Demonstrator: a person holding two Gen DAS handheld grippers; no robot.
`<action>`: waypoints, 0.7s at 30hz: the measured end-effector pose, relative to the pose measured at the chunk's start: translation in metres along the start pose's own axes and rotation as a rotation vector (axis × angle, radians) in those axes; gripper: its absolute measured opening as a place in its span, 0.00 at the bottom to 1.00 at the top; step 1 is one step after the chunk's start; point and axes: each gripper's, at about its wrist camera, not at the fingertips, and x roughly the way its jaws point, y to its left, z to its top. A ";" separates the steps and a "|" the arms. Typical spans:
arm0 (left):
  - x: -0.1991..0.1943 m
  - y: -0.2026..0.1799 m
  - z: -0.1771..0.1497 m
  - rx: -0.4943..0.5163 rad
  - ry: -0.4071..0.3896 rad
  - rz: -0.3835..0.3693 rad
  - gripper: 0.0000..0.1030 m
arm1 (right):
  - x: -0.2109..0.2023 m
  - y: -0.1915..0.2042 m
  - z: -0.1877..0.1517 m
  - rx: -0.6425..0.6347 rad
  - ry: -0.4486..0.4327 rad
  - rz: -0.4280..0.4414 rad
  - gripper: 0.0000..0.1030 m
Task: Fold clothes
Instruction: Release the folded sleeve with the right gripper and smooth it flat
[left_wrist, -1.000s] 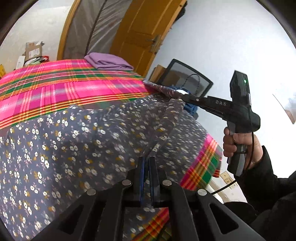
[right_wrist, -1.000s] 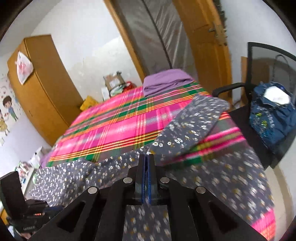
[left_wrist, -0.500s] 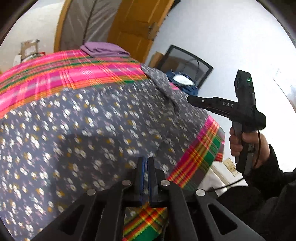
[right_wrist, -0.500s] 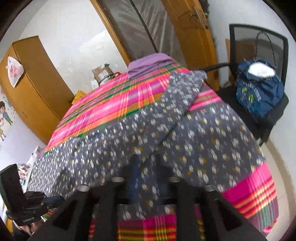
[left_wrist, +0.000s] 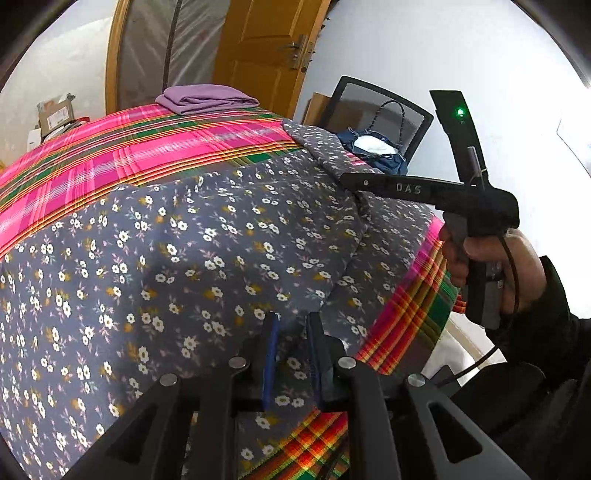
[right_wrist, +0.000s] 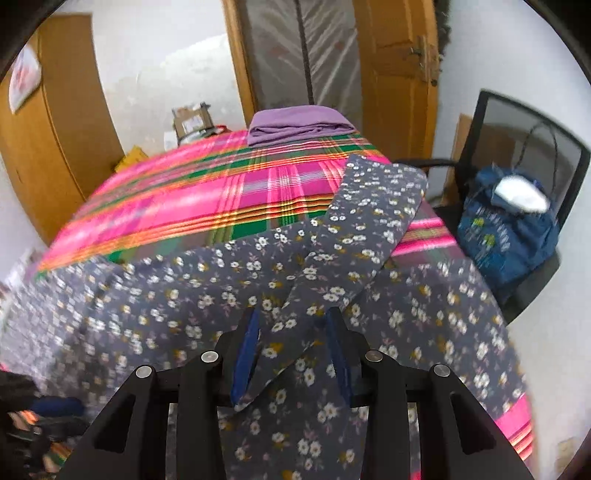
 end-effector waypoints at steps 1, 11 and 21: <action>0.000 0.000 0.000 0.000 0.002 0.001 0.15 | 0.002 0.001 0.000 -0.014 0.006 -0.011 0.38; 0.001 0.005 -0.003 -0.017 0.008 -0.005 0.15 | 0.002 -0.028 -0.009 0.059 -0.004 0.008 0.06; -0.012 0.014 -0.011 -0.016 -0.016 0.006 0.21 | -0.028 -0.079 -0.032 0.303 -0.045 0.116 0.02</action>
